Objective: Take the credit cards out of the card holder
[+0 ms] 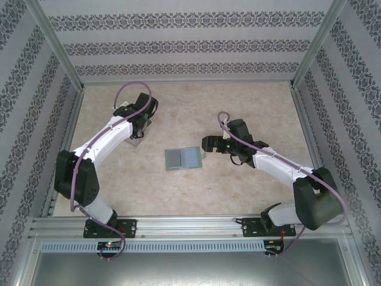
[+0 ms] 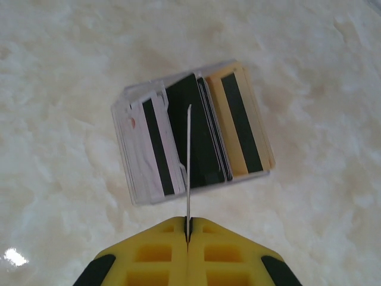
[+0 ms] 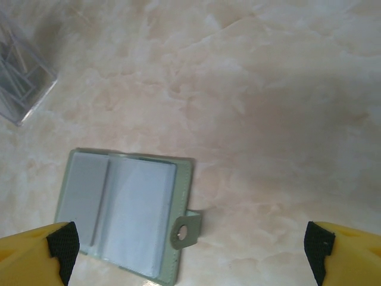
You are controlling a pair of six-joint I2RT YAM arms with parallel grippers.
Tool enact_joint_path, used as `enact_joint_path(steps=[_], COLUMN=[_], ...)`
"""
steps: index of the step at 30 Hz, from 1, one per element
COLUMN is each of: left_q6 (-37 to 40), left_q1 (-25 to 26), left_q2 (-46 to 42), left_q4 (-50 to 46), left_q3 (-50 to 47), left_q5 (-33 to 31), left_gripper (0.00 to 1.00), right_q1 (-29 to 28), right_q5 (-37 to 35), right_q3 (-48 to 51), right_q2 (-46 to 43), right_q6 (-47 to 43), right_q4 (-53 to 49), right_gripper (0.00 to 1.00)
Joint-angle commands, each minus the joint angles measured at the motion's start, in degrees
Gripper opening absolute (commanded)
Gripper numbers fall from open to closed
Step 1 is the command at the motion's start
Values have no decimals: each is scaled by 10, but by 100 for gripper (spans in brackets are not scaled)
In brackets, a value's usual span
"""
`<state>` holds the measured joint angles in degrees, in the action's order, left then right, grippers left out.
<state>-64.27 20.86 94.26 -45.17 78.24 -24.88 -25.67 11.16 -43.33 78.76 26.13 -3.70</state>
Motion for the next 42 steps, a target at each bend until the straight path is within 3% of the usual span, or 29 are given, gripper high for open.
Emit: enact_joint_path(steps=[1,13,30,42], left_q6=[-43,-94,-85,-52], left_q1=[-6,-7,-30,-36], left_q2=[24,112,157,171], left_q4=[-44,-47,-23,18], left_q3=[31,78,90,87], left_q5=[-59,-70,-47,-12], left_gripper=[0,1,2,13], right_q1=[-4,-8,-10,-10], right_q5=[-40,-34,-15,-12], right_q3=[8,4,0,-1], right_q2=[1,6,16,17], right_q6=[-14,-7,-3,-3], right_q4=[-1,-4,-4,-5], right_gripper=[98,98,98,98])
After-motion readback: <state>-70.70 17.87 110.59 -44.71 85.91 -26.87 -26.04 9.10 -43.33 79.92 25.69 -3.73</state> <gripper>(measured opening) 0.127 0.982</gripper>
